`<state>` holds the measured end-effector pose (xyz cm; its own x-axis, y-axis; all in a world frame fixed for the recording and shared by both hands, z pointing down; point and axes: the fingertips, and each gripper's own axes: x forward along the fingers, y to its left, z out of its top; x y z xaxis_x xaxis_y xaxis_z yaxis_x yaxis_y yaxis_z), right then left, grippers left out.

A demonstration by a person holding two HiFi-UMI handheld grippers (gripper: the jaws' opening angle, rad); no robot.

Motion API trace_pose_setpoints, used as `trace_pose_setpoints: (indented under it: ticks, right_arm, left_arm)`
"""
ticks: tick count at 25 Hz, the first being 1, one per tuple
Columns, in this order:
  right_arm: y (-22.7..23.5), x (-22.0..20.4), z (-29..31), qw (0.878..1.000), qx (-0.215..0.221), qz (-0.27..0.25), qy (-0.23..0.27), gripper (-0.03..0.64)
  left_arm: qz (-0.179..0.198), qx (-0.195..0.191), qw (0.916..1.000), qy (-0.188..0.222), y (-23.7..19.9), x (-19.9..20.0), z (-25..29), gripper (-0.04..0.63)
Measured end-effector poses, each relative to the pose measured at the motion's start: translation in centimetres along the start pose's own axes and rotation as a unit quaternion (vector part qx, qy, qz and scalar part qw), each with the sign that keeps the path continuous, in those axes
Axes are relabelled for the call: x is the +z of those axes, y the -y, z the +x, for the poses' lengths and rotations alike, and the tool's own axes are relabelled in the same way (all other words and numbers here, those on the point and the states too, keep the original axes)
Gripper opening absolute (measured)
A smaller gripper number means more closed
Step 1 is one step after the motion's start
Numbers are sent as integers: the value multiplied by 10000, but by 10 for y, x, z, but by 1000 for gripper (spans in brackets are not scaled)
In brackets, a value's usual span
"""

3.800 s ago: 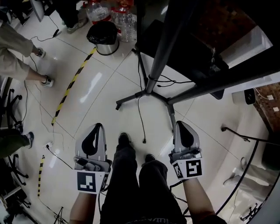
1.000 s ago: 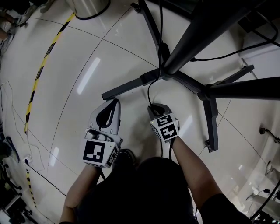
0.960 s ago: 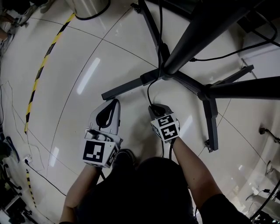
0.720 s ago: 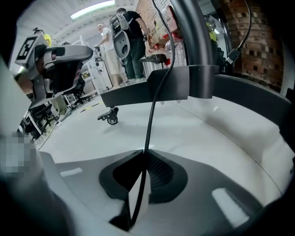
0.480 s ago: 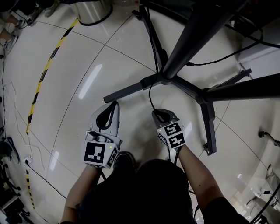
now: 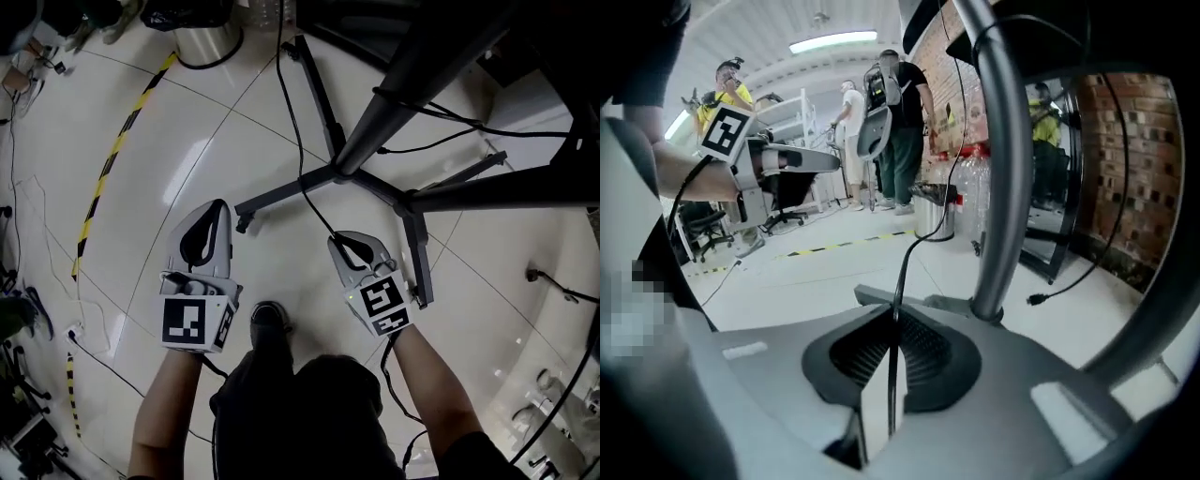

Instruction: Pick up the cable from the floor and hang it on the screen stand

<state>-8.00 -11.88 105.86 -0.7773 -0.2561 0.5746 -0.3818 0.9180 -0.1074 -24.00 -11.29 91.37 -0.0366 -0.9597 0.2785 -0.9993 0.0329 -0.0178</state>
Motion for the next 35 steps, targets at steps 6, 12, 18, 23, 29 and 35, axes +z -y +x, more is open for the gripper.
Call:
trace_pose_setpoints:
  ticks: [6, 12, 18, 23, 29, 35]
  right_arm:
    - [-33, 95, -85, 9993, 131, -302, 178, 29]
    - [-52, 185, -162, 9980, 380, -386, 319, 29]
    - [-62, 262, -230, 9968, 372, -557, 440, 29]
    - [-62, 314, -264, 9961, 393, -543, 579, 29]
    - [-76, 381, -307, 9942, 664, -433, 730, 29]
    - [-73, 455, -339, 9899, 452, -706, 1141, 29]
  left_arm:
    - [344, -208, 9991, 148, 28, 94, -44, 5]
    - [121, -145, 9995, 261, 59, 178, -82, 5]
    - [28, -309, 9993, 231, 83, 254, -112, 5]
    - [23, -297, 9985, 467, 79, 316, -122, 5]
    - [15, -526, 9965, 653, 85, 390, -139, 5]
    - [-400, -863, 9936, 611, 94, 447, -147, 5]
